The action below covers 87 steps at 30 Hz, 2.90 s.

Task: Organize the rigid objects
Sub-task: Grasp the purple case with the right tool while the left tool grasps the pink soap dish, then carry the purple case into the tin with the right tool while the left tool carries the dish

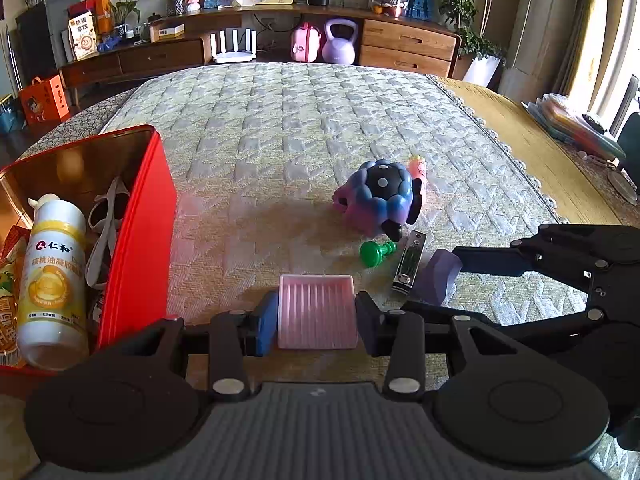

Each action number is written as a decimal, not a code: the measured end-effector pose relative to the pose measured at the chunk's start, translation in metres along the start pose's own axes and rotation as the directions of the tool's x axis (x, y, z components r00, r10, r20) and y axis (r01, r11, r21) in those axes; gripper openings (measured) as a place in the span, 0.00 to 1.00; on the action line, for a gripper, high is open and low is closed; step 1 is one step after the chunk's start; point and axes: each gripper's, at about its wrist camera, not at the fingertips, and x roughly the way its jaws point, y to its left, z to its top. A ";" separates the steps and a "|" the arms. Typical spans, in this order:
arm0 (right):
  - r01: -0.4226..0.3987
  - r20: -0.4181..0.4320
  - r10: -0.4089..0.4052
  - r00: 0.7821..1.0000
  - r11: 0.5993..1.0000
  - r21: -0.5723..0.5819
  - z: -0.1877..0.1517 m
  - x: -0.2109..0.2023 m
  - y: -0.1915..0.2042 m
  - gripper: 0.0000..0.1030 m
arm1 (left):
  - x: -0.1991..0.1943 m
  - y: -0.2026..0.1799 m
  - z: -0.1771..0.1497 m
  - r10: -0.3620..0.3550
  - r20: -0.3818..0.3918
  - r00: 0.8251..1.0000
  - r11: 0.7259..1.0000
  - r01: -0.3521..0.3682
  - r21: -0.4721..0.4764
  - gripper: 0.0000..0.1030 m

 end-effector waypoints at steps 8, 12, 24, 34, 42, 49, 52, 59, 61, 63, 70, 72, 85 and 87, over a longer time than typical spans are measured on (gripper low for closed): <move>0.022 -0.009 -0.022 1.000 1.000 -0.017 -0.001 -0.005 0.008 0.35 | -0.003 0.004 -0.002 -0.008 -0.010 1.000 1.000 0.008 0.008 0.40; 0.030 -0.020 -0.030 0.999 0.999 -0.023 -0.006 -0.014 0.016 0.35 | -0.009 0.007 -0.004 -0.014 -0.017 1.000 1.000 0.014 0.002 0.40; 0.091 -0.030 -0.091 0.995 0.996 -0.008 -0.005 -0.057 0.052 0.35 | -0.040 0.015 -0.008 -0.037 -0.012 0.999 0.999 0.038 0.006 0.40; 0.103 0.021 -0.105 0.994 0.991 0.091 0.009 -0.092 0.068 0.35 | -0.073 0.026 -0.007 -0.057 0.018 0.998 0.998 0.057 0.025 0.40; 0.116 0.038 -0.122 0.992 0.985 0.128 0.023 -0.105 0.083 0.36 | -0.097 0.040 -0.005 -0.067 0.042 0.997 0.997 0.066 0.043 0.40; 0.064 0.048 -0.074 0.996 0.979 0.195 0.038 -0.106 0.091 0.36 | -0.116 0.070 0.002 -0.070 0.068 0.995 0.998 0.070 0.004 0.40; 0.058 0.053 -0.070 0.996 0.979 0.193 0.046 -0.104 0.099 0.36 | -0.122 0.084 0.006 -0.058 0.078 0.995 0.998 0.059 -0.002 0.40; 0.057 0.069 -0.068 0.995 0.988 0.146 0.070 -0.096 0.124 0.36 | -0.130 0.120 0.012 -0.025 0.097 0.995 0.999 0.028 -0.029 0.40; 0.050 0.069 -0.060 0.996 0.989 0.141 0.077 -0.090 0.129 0.36 | -0.130 0.130 0.012 -0.015 0.102 0.995 0.999 0.019 -0.037 0.40; 0.046 0.068 -0.056 0.996 0.990 0.134 0.083 -0.084 0.134 0.36 | -0.131 0.140 0.014 -0.006 0.104 0.995 0.999 0.011 -0.045 0.40; 0.030 0.057 -0.037 0.998 0.991 0.129 0.097 -0.061 0.145 0.36 | -0.124 0.171 0.017 0.045 0.101 0.994 0.997 -0.037 -0.073 0.40; 0.027 0.046 -0.033 0.998 0.992 0.124 0.101 -0.052 0.147 0.36 | -0.118 0.180 0.018 0.052 0.090 0.995 0.995 -0.044 -0.087 0.40; 0.027 -0.007 -0.026 1.000 0.995 0.099 0.128 0.013 0.153 0.36 | -0.078 0.220 0.039 0.128 0.059 0.990 0.987 -0.121 -0.110 0.40; 0.023 -0.015 -0.022 1.000 0.996 0.090 0.132 0.023 0.154 0.36 | -0.072 0.222 0.043 0.132 0.058 0.990 0.987 -0.125 -0.105 0.40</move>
